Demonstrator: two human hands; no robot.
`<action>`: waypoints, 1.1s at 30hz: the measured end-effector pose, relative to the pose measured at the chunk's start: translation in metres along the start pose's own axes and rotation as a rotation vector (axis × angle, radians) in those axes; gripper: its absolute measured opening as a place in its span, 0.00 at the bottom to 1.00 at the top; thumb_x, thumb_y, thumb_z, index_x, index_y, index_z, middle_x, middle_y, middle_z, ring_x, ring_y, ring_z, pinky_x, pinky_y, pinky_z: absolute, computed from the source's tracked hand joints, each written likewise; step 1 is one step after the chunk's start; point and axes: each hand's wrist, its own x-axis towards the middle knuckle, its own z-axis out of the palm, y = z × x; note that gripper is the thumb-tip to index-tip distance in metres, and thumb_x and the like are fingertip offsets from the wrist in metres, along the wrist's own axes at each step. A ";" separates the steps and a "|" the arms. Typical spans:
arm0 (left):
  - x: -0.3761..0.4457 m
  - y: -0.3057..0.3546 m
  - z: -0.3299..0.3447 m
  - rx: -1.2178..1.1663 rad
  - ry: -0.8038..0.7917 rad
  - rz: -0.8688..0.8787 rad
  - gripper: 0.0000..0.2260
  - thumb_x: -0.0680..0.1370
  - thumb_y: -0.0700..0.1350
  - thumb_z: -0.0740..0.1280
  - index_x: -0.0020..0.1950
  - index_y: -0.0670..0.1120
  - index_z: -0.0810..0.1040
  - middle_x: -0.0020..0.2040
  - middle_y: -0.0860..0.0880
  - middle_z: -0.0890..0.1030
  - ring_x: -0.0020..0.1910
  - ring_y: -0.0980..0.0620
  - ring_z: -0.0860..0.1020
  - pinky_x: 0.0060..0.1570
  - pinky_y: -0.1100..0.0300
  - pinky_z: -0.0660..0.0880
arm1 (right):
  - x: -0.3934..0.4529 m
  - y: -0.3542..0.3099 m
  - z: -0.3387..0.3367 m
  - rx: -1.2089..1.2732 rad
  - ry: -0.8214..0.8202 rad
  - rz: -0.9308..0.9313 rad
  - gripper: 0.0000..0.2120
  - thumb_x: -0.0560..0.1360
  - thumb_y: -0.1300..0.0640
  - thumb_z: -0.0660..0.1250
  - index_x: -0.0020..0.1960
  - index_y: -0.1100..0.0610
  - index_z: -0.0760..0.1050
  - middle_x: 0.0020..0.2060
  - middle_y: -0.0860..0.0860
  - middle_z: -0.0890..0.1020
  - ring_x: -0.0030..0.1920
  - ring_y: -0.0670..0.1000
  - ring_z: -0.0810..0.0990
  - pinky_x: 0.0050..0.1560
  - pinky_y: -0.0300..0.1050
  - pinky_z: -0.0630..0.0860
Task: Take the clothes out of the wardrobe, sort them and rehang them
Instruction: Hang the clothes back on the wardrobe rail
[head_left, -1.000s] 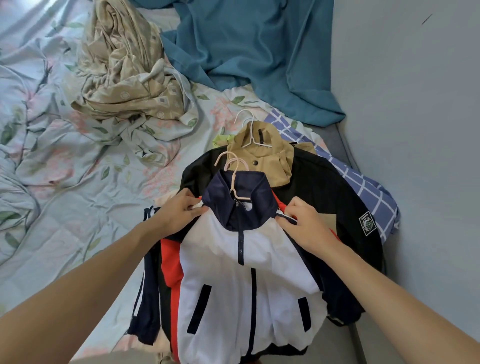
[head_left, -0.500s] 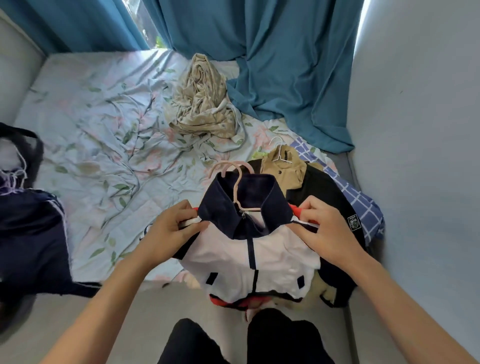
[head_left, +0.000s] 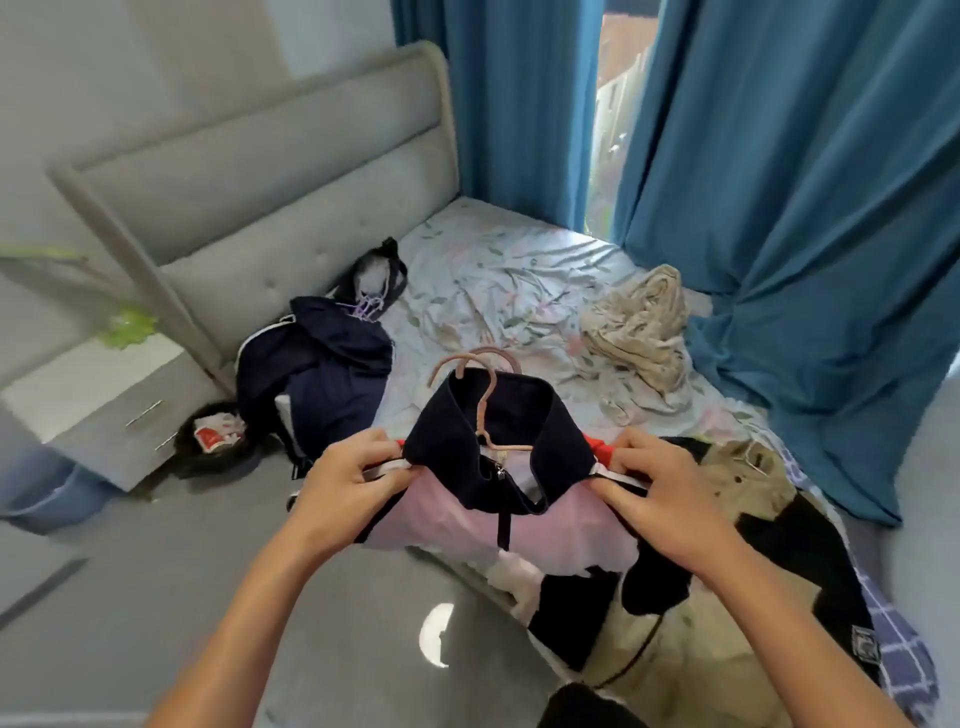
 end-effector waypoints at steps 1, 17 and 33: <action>-0.013 -0.006 -0.018 0.009 0.051 -0.013 0.13 0.73 0.50 0.69 0.30 0.53 0.70 0.35 0.52 0.70 0.34 0.54 0.68 0.39 0.50 0.66 | 0.007 -0.016 0.012 0.012 -0.028 -0.035 0.19 0.72 0.50 0.76 0.31 0.51 0.69 0.39 0.47 0.77 0.39 0.51 0.78 0.43 0.59 0.75; -0.041 -0.084 -0.193 0.292 0.611 -0.252 0.10 0.75 0.52 0.78 0.37 0.59 0.80 0.39 0.56 0.79 0.41 0.55 0.80 0.41 0.49 0.77 | 0.171 -0.151 0.184 0.168 -0.310 -0.321 0.23 0.76 0.53 0.76 0.32 0.50 0.64 0.37 0.48 0.74 0.37 0.51 0.76 0.44 0.56 0.76; -0.008 -0.158 -0.331 0.072 1.040 -0.572 0.11 0.67 0.64 0.70 0.33 0.60 0.78 0.36 0.55 0.76 0.38 0.51 0.77 0.45 0.47 0.73 | 0.396 -0.327 0.367 0.174 -0.683 -0.760 0.21 0.76 0.46 0.74 0.32 0.46 0.66 0.40 0.47 0.75 0.38 0.51 0.76 0.39 0.54 0.74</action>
